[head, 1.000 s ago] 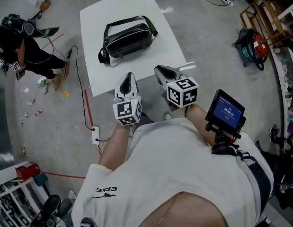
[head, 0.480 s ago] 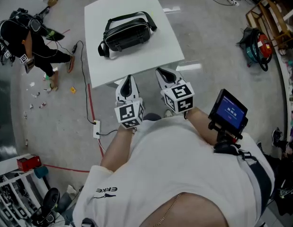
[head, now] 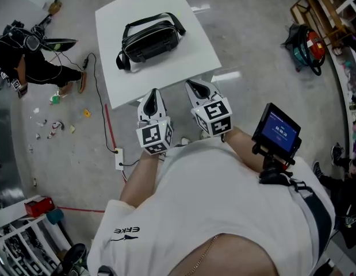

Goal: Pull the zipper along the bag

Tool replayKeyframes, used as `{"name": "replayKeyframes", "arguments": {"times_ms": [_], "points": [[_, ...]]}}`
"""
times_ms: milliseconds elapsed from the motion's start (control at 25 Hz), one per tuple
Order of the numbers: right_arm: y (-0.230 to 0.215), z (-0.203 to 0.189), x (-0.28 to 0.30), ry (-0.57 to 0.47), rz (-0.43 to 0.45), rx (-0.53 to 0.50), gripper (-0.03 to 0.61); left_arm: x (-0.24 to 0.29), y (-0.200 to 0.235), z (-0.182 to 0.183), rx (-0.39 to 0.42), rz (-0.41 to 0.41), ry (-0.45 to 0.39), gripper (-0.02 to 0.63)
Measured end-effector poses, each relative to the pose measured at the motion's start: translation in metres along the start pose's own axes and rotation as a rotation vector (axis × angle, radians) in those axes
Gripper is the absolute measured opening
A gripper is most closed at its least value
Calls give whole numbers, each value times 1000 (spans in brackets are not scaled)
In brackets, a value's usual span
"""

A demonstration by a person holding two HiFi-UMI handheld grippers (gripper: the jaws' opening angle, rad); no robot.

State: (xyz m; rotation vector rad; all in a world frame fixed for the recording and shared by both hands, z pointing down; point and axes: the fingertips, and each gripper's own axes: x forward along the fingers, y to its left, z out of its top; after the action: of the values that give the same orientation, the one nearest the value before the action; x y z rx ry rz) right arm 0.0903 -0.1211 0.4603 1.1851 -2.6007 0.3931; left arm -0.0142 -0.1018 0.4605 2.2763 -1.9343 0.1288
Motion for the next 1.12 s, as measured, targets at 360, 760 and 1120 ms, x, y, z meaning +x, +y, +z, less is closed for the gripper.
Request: {"name": "replayKeyframes", "arguments": {"times_ms": [360, 760, 1120], "points": [[13, -3, 0, 6, -10, -16, 5, -5, 1, -2, 1, -41, 1, 5], [13, -2, -4, 5, -33, -31, 5, -3, -5, 1, -18, -66, -19, 5], [16, 1, -11, -13, -37, -49, 5, -9, -14, 7, -15, -76, -36, 5]]}}
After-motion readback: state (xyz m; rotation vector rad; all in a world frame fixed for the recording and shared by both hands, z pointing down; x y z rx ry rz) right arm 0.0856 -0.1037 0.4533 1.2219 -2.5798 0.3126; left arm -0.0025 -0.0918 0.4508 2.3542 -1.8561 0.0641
